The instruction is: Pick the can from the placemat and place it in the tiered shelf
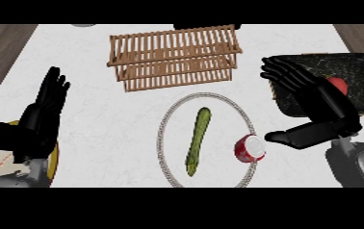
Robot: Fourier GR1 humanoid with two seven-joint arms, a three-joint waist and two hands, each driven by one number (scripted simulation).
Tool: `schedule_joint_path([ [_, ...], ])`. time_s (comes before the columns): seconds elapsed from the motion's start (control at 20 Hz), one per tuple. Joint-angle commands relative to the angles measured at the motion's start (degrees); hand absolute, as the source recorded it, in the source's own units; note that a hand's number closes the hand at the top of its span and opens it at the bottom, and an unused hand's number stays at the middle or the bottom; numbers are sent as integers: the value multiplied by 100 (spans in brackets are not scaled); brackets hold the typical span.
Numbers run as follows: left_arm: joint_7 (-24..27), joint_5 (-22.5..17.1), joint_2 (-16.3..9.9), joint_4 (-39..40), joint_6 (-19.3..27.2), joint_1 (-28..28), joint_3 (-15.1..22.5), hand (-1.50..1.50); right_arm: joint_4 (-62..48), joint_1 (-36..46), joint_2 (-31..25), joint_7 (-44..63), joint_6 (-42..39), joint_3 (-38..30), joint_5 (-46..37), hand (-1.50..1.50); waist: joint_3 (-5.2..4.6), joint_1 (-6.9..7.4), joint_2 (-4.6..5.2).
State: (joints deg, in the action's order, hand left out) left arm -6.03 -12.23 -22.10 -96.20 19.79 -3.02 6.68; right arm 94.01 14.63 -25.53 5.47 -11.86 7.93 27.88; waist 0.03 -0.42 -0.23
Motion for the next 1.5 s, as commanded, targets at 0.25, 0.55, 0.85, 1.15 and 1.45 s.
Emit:
schedule_joint_path([
  [0.25,76,119,127,124,13,-22,47,0,1329,447,-1763,1383,-1318,484,-509,-150,-20,-15,-11],
  [0.55,-220,101,24,-149,-10,-61,22,0,2203,983,-2454,2395,-1454,1068,-1867,-150,-17,40,-25],
  [0.85,-218,174,211,166,-46,-372,-46,0,2415,1421,-1579,4019,-1257,2057,-2669,-150,-9,73,22],
  [1.15,48,169,243,305,-267,-226,-160,0,2120,1467,-1100,4370,-1410,2848,-4028,-150,-6,87,26],
  [1.45,1,389,404,58,-142,-38,-29,0,1848,1441,-994,4964,-1833,3205,-4578,-150,-6,92,17],
])
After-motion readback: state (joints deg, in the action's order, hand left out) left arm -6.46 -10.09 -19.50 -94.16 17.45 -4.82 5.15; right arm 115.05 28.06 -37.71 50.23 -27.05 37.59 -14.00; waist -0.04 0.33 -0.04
